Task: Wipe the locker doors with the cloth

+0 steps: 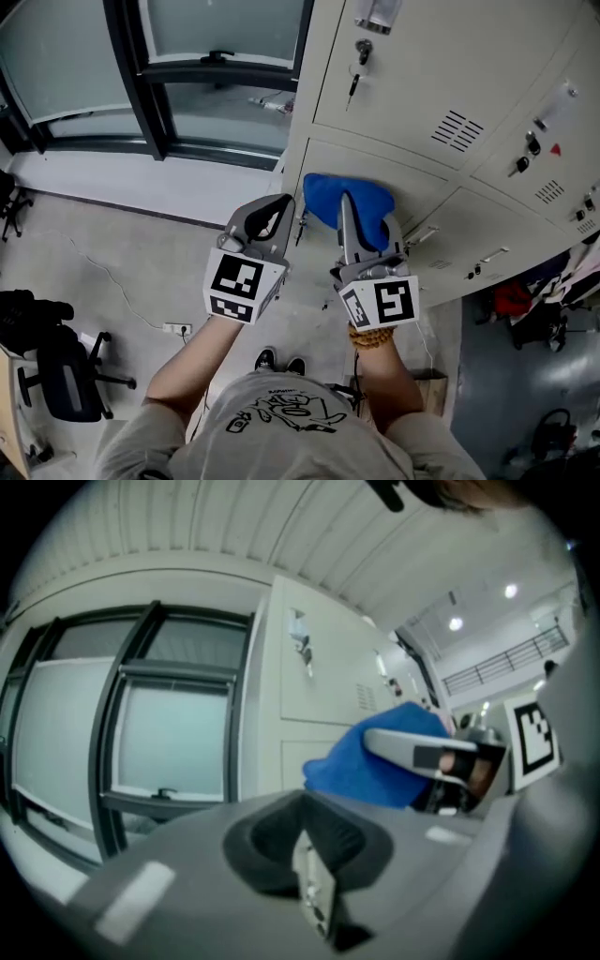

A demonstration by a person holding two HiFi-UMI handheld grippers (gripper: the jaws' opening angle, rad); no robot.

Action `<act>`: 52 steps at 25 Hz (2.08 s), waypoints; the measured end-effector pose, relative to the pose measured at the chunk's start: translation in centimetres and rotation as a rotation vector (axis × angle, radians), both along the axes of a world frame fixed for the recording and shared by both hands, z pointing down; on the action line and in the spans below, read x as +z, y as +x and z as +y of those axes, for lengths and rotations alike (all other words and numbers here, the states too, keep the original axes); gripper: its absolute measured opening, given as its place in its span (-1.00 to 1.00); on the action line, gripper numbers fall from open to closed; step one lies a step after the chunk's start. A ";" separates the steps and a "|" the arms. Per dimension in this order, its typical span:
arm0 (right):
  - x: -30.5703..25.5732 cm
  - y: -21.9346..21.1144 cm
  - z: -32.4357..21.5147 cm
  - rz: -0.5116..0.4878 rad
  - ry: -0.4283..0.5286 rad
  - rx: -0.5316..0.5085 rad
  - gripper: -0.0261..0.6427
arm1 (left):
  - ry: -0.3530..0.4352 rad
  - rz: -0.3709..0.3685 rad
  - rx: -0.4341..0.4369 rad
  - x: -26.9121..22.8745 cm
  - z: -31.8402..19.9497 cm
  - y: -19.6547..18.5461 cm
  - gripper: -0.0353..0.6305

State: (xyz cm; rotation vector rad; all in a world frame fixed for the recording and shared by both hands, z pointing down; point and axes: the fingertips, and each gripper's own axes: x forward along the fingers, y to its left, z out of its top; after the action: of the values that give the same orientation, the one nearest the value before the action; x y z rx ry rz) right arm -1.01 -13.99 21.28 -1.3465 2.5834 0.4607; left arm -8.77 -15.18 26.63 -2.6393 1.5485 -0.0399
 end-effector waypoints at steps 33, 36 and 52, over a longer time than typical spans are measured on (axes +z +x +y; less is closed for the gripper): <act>9.8 -2.7 -6.7 0.305 0.111 0.086 -0.83 | -0.071 0.019 -0.094 5.1 -6.3 -0.3 -0.88; 12.2 -1.4 -6.8 0.340 0.077 0.108 -0.83 | -0.092 0.020 -0.087 7.0 -6.3 0.5 -0.88; 25.7 0.7 -7.2 0.379 -0.114 0.137 -0.83 | -0.211 0.026 -0.100 16.4 -6.2 0.5 -0.88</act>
State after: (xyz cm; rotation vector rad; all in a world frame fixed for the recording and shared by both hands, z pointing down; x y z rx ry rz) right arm -0.28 -21.18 46.99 -1.6194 2.8642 0.6569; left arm -8.25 -21.37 42.99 -2.7240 1.7755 -0.1861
